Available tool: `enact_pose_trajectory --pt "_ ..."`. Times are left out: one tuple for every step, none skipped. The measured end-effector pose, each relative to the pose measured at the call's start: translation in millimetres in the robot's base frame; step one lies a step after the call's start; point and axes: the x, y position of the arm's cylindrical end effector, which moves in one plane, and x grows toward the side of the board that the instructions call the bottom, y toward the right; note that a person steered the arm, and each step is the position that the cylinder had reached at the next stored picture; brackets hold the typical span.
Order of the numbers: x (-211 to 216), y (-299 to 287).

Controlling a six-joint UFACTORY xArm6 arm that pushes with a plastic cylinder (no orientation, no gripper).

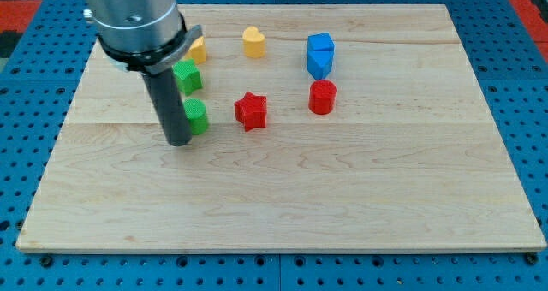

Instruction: Push the green circle close to the green star

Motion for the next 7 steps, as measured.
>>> enact_pose_trajectory --pt "-15 1" --pt "-28 -1" --pt "-35 -1" --pt "-6 -6" --pt "16 -6" --pt "26 -6" --pt "26 -6"
